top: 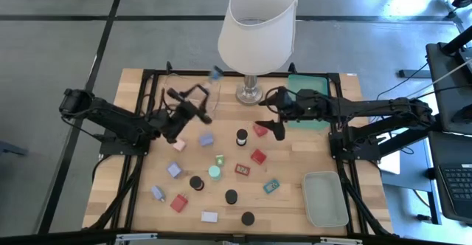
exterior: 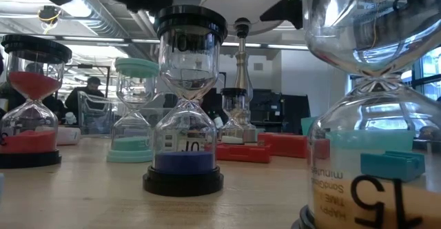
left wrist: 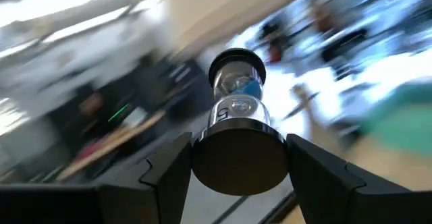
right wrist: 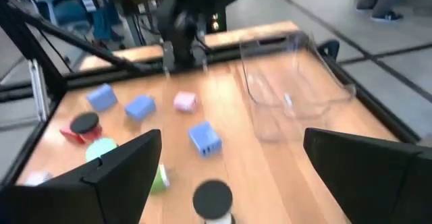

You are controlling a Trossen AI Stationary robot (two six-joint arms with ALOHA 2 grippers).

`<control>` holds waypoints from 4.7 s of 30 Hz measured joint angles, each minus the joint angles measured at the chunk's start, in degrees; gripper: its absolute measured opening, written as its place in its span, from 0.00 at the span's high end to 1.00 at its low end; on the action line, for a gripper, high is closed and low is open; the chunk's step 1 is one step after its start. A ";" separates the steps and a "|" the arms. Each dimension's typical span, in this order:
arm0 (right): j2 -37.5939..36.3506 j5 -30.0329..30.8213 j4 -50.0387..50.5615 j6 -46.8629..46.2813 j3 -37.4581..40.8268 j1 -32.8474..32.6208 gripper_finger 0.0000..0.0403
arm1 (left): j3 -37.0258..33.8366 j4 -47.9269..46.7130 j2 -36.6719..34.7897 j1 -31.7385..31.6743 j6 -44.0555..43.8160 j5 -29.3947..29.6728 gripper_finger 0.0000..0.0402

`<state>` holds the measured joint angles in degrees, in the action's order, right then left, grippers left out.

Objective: Pick & Place Office items
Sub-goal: Put the blue hourglass into the transparent bin, then put the top purple charger adapter into the green bin

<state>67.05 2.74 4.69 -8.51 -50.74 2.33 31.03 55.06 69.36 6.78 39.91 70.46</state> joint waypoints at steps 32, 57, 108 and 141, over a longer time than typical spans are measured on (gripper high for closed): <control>-0.06 1.56 2.76 1.64 0.00 0.00 0.09 | 0.00 -25.44 -0.17 -8.21 -36.53 -35.10 0.46; -0.07 4.27 3.15 1.68 0.00 -0.01 0.09 | 34.05 -124.28 -0.77 -36.57 -63.30 -54.16 0.46; -0.07 3.90 3.52 4.66 0.00 -0.02 0.09 | 41.53 -121.78 19.58 -54.92 -47.30 -58.02 0.35; -0.04 13.53 9.49 0.22 0.04 -1.97 0.09 | 45.75 -124.12 17.62 -3.44 -63.20 -56.63 0.44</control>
<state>67.00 16.27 14.17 -8.30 -50.70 0.36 76.77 -69.07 86.98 3.34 -23.29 13.83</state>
